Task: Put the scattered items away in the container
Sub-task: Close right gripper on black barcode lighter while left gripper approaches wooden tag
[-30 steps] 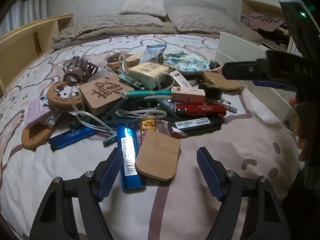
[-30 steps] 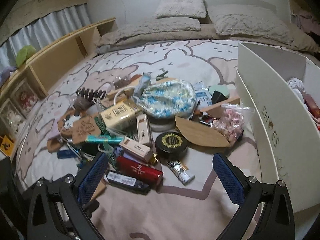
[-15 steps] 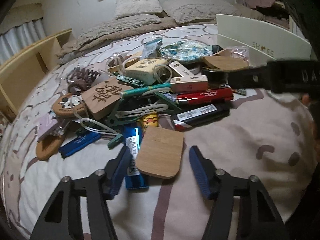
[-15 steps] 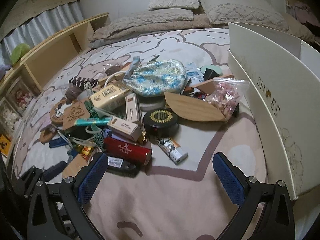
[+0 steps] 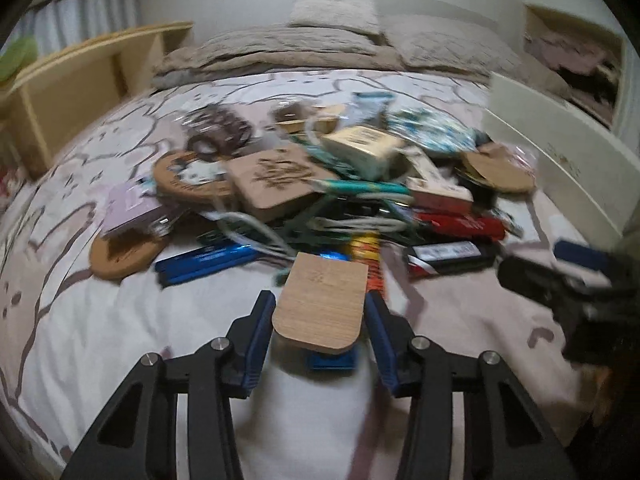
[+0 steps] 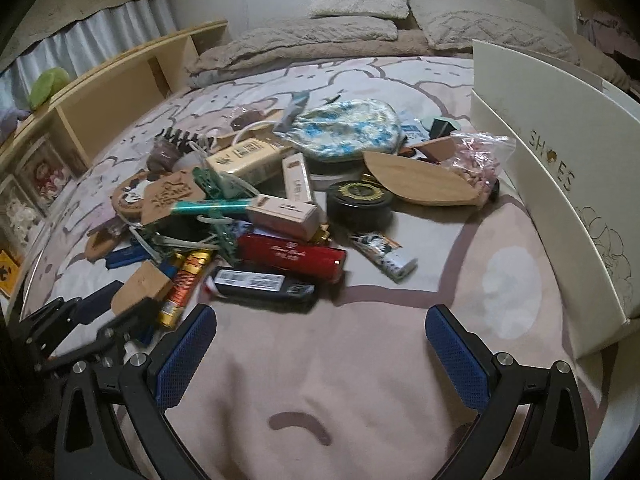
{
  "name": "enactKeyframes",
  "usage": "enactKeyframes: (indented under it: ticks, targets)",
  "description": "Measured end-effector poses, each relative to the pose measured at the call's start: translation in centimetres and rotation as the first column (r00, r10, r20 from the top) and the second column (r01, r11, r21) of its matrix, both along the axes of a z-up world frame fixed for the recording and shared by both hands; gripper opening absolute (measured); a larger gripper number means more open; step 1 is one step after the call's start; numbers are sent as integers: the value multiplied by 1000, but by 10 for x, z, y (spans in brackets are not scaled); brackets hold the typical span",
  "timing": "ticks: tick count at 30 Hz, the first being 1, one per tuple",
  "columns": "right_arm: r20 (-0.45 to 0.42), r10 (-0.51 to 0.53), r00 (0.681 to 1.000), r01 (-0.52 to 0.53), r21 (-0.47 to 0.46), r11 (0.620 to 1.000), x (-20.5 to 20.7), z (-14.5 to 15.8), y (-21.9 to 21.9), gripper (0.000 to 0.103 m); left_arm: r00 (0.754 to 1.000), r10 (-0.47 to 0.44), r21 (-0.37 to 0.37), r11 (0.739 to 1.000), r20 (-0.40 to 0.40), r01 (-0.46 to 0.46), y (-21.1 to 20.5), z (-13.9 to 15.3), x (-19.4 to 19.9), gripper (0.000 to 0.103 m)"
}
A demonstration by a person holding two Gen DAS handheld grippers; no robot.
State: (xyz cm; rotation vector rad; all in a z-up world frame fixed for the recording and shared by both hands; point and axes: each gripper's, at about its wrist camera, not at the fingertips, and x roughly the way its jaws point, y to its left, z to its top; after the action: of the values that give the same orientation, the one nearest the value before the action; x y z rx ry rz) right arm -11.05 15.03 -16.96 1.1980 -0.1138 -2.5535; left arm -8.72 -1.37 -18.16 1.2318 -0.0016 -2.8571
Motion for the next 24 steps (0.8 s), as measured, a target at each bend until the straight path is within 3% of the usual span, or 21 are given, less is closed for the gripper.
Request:
enactKeyframes:
  ticks: [10, 18, 21, 24]
  targets:
    - [80, -30, 996, 28, 25, 999, -10, -12, -37, 103, 984, 173, 101, 979, 33, -175, -49, -2, 2, 46]
    - [71, -108, 992, 102, 82, 991, -22, -20, -58, 103, 981, 183, 97, 977, 64, -189, -53, -9, 2, 46]
    - [45, -125, 991, 119, 109, 987, -22, -23, -62, 103, 985, 157, 102, 981, 71, -164, -50, -10, 3, 62]
    - [22, -109, 994, 106, 132, 986, -20, -25, -64, 102, 989, 128, 82, 988, 72, -134, -44, -11, 4, 71]
